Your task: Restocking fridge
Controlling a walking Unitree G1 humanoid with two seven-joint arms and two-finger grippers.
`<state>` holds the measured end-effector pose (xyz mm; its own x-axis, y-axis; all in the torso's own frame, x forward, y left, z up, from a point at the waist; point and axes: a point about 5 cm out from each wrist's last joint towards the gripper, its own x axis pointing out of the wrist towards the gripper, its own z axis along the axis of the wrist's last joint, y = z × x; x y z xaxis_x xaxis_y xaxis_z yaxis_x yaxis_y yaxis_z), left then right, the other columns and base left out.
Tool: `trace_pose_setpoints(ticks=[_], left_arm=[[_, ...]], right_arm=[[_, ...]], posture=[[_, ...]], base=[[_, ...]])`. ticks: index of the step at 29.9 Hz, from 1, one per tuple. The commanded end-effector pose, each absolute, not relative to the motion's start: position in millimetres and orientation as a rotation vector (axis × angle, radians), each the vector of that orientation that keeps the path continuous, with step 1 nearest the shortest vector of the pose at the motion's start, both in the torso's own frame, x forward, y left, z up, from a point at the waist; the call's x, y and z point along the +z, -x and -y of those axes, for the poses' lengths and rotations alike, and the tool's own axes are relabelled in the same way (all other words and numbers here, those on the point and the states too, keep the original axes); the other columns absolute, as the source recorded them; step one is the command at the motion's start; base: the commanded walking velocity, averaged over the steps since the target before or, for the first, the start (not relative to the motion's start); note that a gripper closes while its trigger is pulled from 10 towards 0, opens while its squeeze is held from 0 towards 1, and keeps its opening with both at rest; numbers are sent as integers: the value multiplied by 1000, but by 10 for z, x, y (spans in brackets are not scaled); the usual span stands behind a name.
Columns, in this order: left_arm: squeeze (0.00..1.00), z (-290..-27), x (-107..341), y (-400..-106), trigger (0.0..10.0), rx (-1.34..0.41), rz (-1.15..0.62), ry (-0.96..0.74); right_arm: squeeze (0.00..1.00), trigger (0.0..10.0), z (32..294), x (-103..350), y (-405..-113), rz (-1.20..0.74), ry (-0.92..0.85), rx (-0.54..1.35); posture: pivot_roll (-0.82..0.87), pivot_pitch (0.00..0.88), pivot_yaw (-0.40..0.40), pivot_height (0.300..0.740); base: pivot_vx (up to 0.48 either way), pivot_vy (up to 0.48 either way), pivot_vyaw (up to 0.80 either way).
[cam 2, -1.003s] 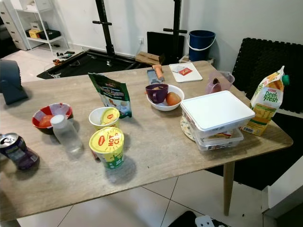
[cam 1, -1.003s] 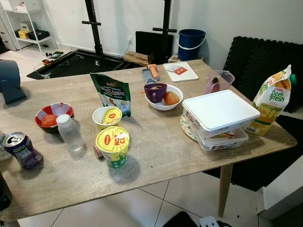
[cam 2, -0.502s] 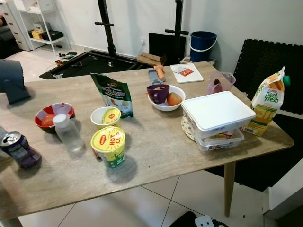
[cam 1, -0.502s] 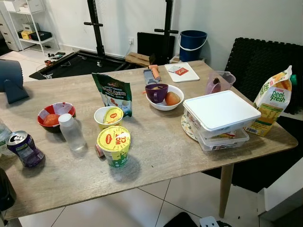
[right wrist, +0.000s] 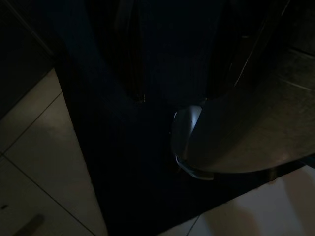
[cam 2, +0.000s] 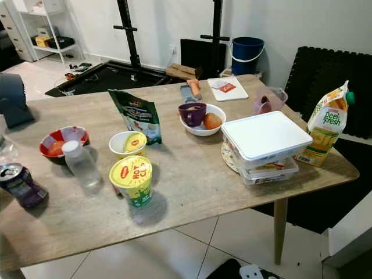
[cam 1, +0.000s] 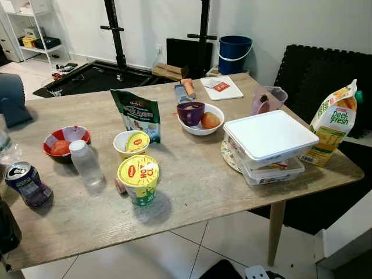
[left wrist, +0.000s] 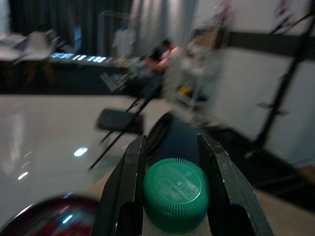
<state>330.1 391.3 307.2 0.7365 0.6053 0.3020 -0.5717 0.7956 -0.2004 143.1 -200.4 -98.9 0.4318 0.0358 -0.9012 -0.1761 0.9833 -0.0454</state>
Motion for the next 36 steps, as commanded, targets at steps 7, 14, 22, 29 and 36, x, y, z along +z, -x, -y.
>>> trace_pose_setpoints(ticks=[7, 14, 22, 29, 36], left_arm=[[0, -3639, 3410, -3370, 10000, 487, 543, 101], [0, -3328, 3656, -3401, 10000, 239, 657, 164], [0, -3002, 3757, -3438, 10000, 40, 658, 116], [0, -2618, 3854, -3372, 10000, -246, 696, 118], [0, -2267, 3960, -3209, 10000, -499, 732, 135]], right_arm=[[0, 10000, 1988, -993, -1430, -1121, 133, 131], [0, 10000, 1986, -995, -1426, -1123, 129, 128], [0, 10000, 1992, -999, -1410, -1127, 129, 126], [0, 10000, 1999, -993, -1425, -1122, 133, 126], [0, 10000, 2003, -990, -1432, -1122, 135, 126]], posture=[[17, 57, 28, 740], [16, 58, 29, 740], [14, 59, 28, 740], [14, 57, 26, 740], [14, 56, 22, 740]], base=[[0, 0, 0], [0, 0, 0], [0, 0, 0], [0, 0, 0], [0, 0, 0]])
